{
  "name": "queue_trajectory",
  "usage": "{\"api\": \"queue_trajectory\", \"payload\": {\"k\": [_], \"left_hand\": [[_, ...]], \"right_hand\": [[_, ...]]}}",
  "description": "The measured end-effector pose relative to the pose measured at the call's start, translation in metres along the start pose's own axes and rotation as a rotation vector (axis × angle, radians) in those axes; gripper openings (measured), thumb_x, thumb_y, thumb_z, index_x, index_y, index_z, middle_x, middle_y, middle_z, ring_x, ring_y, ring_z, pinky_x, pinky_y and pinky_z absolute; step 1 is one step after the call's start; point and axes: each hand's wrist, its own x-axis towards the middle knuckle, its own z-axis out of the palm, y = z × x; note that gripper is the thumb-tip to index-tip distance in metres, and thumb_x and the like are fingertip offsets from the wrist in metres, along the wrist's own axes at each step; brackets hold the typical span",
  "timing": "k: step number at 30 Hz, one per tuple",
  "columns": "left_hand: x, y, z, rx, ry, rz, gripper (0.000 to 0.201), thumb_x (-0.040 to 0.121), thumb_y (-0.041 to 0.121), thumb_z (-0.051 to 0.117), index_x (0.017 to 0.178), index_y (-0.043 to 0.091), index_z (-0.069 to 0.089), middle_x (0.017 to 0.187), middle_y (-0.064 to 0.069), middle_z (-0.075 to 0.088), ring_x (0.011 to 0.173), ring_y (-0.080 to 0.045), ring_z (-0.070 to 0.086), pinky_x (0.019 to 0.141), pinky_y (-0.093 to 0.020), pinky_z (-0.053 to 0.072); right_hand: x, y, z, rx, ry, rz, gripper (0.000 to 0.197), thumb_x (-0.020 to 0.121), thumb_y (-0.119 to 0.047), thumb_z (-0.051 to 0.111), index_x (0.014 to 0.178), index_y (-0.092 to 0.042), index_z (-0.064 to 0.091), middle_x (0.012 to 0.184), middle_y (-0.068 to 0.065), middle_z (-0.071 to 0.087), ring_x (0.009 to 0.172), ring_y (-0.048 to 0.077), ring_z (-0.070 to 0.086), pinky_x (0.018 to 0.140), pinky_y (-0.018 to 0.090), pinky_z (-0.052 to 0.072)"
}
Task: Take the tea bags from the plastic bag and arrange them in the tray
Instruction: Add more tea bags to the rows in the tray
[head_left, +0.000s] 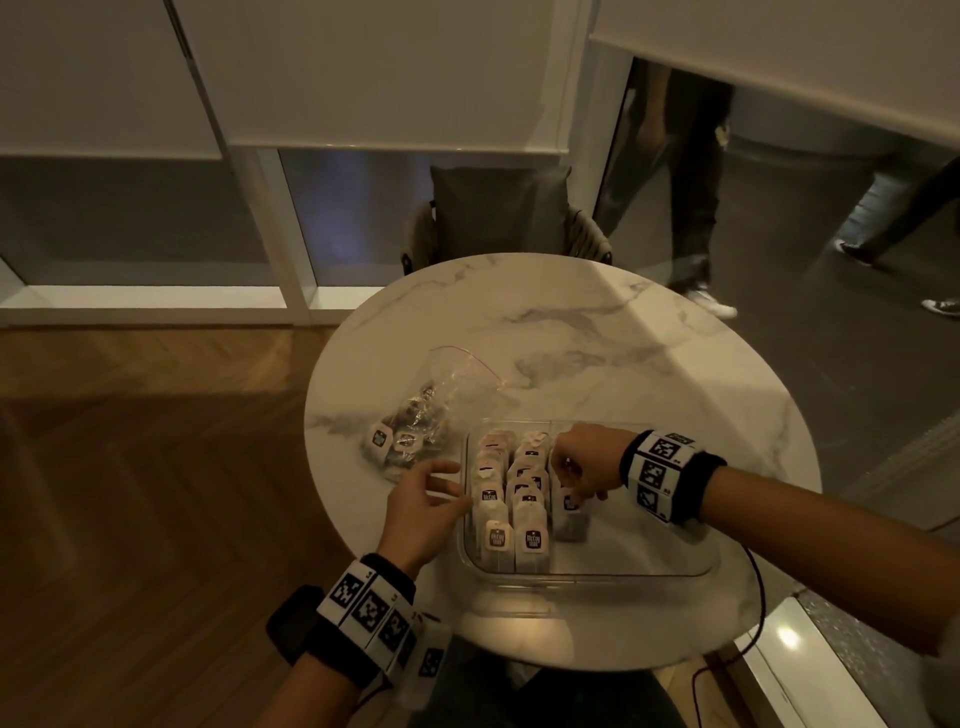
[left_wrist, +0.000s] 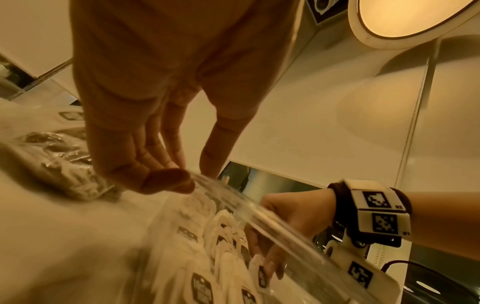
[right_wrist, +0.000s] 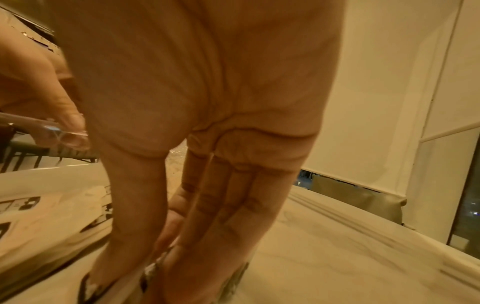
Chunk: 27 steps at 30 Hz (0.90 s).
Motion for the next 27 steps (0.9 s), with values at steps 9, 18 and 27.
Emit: {"api": "queue_trajectory", "payload": {"k": [9,18,27], "left_hand": [[0.0,0.012,-0.018,0.0,-0.067,-0.005,0.016,0.095,0.012,0.062,0.11,0.012,0.066,0.095,-0.013,0.071,0.083,-0.023,0.068,0.066,-0.027,0.054],[0.06,0.032,-0.038,0.531,0.086,-0.113,0.104,0.067,0.014,0.088,0.149,0.027,0.026,0.154,-0.018,0.016,0.145,-0.037,0.012,0.118,-0.053,0.021],[0.113,0.005,-0.034,0.687,0.145,-0.041,0.05,0.079,0.029,0.075,0.119,0.009,0.051,0.119,-0.019,0.061,0.112,-0.04,0.056,0.093,-0.043,0.049]], "right_hand": [[-0.003,0.002,-0.013,0.047,0.092,0.004,0.016,0.077,-0.022,0.082,0.084,-0.013,0.07,0.074,-0.002,0.068,0.056,0.014,0.064,0.063,0.031,0.058],[-0.006,-0.018,-0.05,0.247,0.246,-0.102,0.017,0.082,-0.031,0.078,0.085,-0.017,0.068,0.067,-0.004,0.07,0.061,0.011,0.069,0.069,0.03,0.059],[-0.022,-0.018,-0.046,0.464,0.308,-0.168,0.017,0.083,-0.025,0.077,0.087,-0.011,0.068,0.07,0.004,0.073,0.058,0.013,0.069,0.066,0.031,0.059]]}}
